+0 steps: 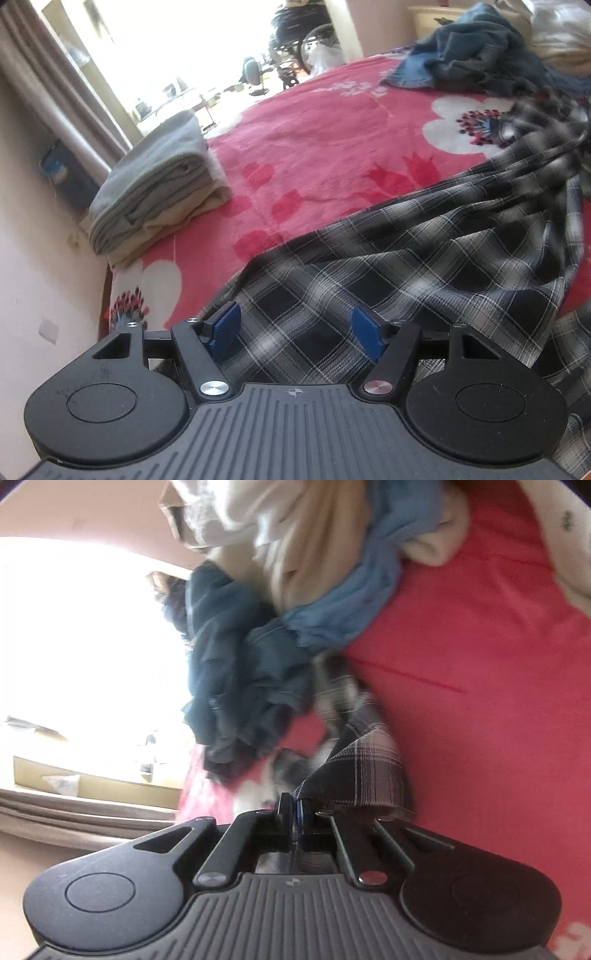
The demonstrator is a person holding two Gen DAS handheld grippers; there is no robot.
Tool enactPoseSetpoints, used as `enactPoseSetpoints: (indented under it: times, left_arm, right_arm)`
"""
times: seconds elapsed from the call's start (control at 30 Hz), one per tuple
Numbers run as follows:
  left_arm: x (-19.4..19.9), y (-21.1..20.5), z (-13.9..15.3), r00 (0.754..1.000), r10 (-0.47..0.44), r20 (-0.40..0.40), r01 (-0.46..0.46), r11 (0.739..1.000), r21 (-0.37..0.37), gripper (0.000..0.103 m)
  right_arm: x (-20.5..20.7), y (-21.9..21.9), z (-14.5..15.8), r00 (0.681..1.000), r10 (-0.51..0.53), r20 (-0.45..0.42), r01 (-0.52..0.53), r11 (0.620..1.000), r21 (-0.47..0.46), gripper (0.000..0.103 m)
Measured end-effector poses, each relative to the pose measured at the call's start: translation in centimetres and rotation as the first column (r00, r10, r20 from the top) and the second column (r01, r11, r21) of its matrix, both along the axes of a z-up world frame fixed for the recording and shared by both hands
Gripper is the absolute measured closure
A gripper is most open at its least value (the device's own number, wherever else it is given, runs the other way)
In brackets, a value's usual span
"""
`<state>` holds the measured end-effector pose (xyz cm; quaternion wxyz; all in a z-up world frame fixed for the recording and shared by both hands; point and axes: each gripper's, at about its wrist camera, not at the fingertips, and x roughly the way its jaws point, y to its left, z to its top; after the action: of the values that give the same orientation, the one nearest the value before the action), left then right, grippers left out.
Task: Fold clothes
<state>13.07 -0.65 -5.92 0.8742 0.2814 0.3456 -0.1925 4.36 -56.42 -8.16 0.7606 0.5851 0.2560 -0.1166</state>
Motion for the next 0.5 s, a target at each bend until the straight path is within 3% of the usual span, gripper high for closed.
enactPoseSetpoints:
  times: [0.27,0.5]
  left_arm:
    - [2.2,-0.9,-1.6,0.999,0.039,0.021,-0.039,0.999,-0.012,0.036]
    - [5.0,-1.7,-3.2,0.994,0.105,0.043,-0.104,0.994,-0.009,0.036]
  right_arm:
    - [5.7,0.4,7.1,0.992,0.054,0.115,-0.029,0.976,-0.214,0.100]
    - [13.3,0.4,8.7,0.997,0.056,0.057,-0.034,0.944,-0.328,0.100]
